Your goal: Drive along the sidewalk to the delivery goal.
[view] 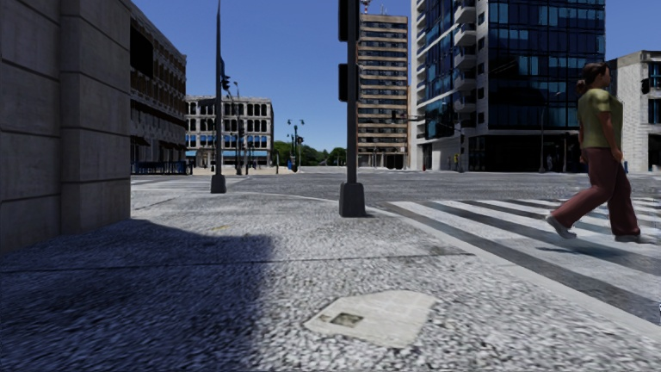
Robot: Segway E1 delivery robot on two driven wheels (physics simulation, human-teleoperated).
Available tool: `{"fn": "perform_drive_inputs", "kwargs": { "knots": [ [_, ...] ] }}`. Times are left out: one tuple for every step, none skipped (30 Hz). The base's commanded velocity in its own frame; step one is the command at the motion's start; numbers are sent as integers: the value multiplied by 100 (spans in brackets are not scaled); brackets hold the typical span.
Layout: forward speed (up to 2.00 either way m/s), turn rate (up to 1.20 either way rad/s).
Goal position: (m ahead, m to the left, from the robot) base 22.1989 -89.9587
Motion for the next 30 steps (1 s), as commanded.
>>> {"fn": "perform_drive_inputs", "kwargs": {
  "knots": [
    [134, -58],
    [134, -58],
    [134, -58],
    [134, -58],
    [134, -58],
    [136, -58],
    [138, -58],
    [140, -58],
    [140, -58],
    [141, -58],
    [141, -57],
    [142, -57],
    [145, -56],
    [145, -56],
    [148, -55],
    [149, -54],
    [151, -54],
    [153, -53],
    [153, -53],
    [155, -51],
    [156, -51],
    [157, -50],
    [157, -50],
    [157, -50],
    [157, -50],
    [158, -49],
    [158, -49],
    [158, -48],
    [158, -48],
    [158, -48]
  ]
}}
